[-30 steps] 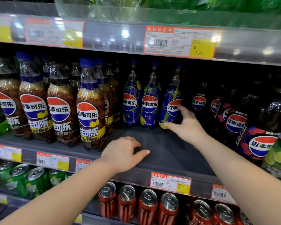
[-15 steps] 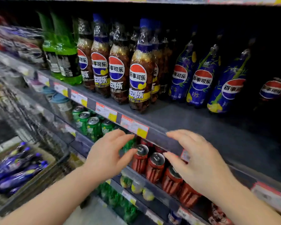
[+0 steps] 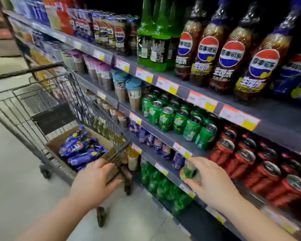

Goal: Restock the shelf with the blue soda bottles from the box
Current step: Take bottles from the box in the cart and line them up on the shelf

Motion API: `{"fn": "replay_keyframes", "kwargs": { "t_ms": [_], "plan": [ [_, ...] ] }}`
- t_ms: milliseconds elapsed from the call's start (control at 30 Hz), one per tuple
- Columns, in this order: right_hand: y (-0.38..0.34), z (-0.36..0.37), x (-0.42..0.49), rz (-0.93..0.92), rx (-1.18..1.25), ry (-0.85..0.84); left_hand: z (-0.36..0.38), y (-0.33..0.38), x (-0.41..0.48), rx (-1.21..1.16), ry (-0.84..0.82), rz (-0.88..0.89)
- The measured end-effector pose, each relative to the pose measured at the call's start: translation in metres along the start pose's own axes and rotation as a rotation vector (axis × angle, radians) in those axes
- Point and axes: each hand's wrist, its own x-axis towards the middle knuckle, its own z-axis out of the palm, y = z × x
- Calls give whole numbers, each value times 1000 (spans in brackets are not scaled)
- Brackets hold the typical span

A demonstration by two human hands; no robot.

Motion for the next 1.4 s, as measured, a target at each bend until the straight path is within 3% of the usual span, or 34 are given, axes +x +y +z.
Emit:
{"fn": "replay_keyframes", "kwargs": {
  "t_ms": [200, 433, 800, 1100, 1400],
  "plan": [
    [-96, 58, 5, 70, 57, -31, -2, -98, -18, 0, -62, -17],
    [-148, 91, 25, 124, 21, -148, 18, -157, 1, -7, -108, 25],
    [-196, 141, 179, 113, 70, -253, 34, -267, 100, 28, -237, -33],
    [-239, 171, 294, 14, 20, -340, 48, -298, 197, 65, -358, -3],
    [-271, 226, 339, 141, 49, -446, 86, -333, 266, 10, -516, 135]
  ]
}}
